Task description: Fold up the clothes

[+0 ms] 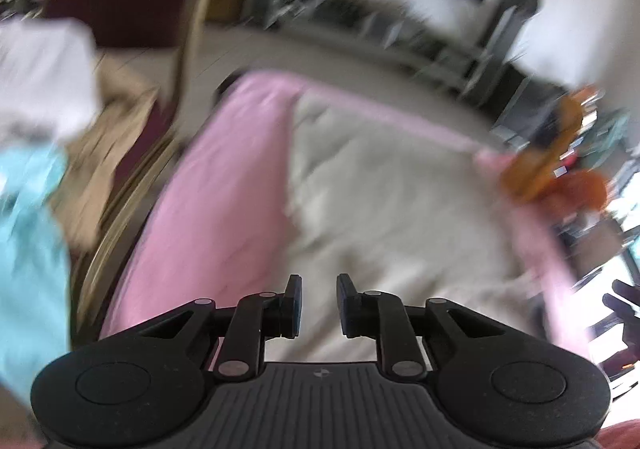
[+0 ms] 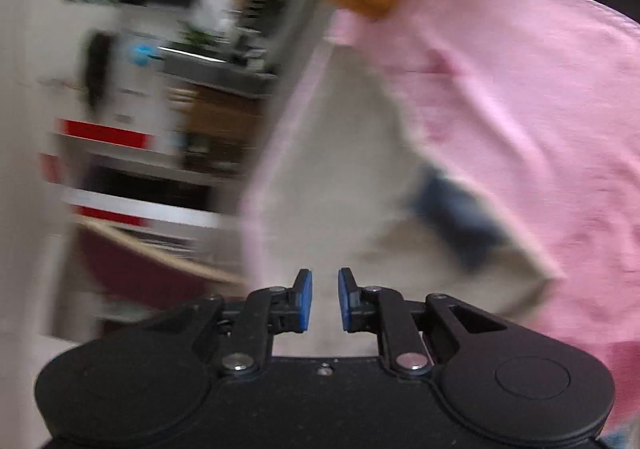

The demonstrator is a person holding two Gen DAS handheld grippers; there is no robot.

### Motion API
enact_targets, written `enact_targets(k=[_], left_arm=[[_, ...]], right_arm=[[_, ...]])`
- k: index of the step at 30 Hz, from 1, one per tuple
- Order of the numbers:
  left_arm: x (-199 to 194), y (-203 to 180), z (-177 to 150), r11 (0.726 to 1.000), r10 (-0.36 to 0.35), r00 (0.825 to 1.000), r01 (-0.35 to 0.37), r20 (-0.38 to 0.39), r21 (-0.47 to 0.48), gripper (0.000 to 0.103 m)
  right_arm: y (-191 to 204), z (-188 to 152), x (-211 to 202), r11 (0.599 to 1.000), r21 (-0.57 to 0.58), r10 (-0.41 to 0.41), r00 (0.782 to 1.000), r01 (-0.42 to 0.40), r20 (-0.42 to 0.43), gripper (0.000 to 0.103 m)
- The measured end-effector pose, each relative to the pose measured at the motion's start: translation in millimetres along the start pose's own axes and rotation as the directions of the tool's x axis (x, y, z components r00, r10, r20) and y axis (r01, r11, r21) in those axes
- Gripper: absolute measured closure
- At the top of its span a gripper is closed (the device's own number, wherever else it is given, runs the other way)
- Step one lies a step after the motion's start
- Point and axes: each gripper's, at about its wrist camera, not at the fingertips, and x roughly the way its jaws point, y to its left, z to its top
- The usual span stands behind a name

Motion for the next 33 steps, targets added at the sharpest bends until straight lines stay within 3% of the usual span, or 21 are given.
enact_targets(k=[4,8,11,14,16,18,21,24,25,26,27,28,30,33], left_arm=[[-10.6,-26.5,32.5,0.998,-0.048,0.994,0.042,0.103,0.054,0.078],[10.8,-29.1,24.1,0.997,-0.037,0.999,0.034,0.038,0.069,0.073],[48.1,-23.7,3.7,0.996,0.037,0.998,-0.033,-0.048,0.083,0.082],[77.1,-5.1,-14.2,0.995,0.097,0.99,-0.095,-0.106,0.031,0.096],[79.7,10.2,-10.0,0.997,0.038,0.992,-0.045,-0.124,-0.057,0.096],[85.1,19.9,-4.5,0.989,-0.049,0.991,0.03,-0.128,-0.143,0.096],[99.7,27.6,-4.6,0.967,-0.149,0.975,0.109,-0.165,-0.229,0.094],[117.9,43.6,-8.1,0.961,-0.075,0.975,0.015,-0.209,-0.276,0.096],[122.1,54.7,-8.7,0.946,-0.067,0.976,-0.003,-0.205,-0.323,0.091],[123.2,64.4,-8.5,0.929,-0.076,0.978,0.0,-0.192,-0.37,0.091],[121.2,72.4,-7.8,0.913,-0.07,0.982,-0.007,-0.174,-0.408,0.091],[116.4,77.2,-6.5,0.908,-0.028,0.988,-0.039,-0.153,-0.417,0.091],[105.1,80.3,-4.1,0.913,0.111,0.986,-0.152,-0.127,-0.379,0.092],[89.2,81.1,-3.0,0.908,0.26,0.959,-0.282,-0.11,-0.308,0.092]], right_arm=[[45.9,16.6,-7.7,0.995,-0.093,0.042,0.998,-0.039,0.035,0.085],[62.5,16.4,-1.4,0.979,-0.203,0.032,0.998,-0.019,0.062,0.077],[44.2,7.7,22.4,0.962,-0.256,-0.077,0.993,0.097,0.09,0.078],[16.7,3.2,49.1,0.931,-0.26,-0.246,0.967,0.256,0.073,0.08],[4.1,3.0,62.2,0.912,-0.262,-0.313,0.948,0.317,0.057,0.08],[-2.1,4.3,73.4,0.926,-0.254,-0.287,0.958,0.279,0.007,0.08],[-20.8,10.9,78.8,0.951,-0.16,-0.274,0.961,0.266,-0.031,0.08],[-41.3,18.2,82.4,0.964,-0.052,-0.265,0.962,0.262,-0.06,0.08],[-48.1,20.6,83.6,0.965,-0.016,-0.262,0.963,0.261,-0.069,0.081],[-55.0,23.1,84.8,0.965,0.021,-0.258,0.963,0.26,-0.079,0.095],[-61.8,25.5,85.9,0.964,0.057,-0.254,0.963,0.259,-0.088,0.099],[-68.6,27.9,87.1,0.962,0.093,-0.249,0.964,0.258,-0.097,0.099],[-76.7,34.1,72.1,0.954,0.151,-0.259,0.966,0.26,-0.027,0.1],[-72.4,34.4,47.4,0.945,0.154,-0.305,0.947,0.288,0.098,0.095]])
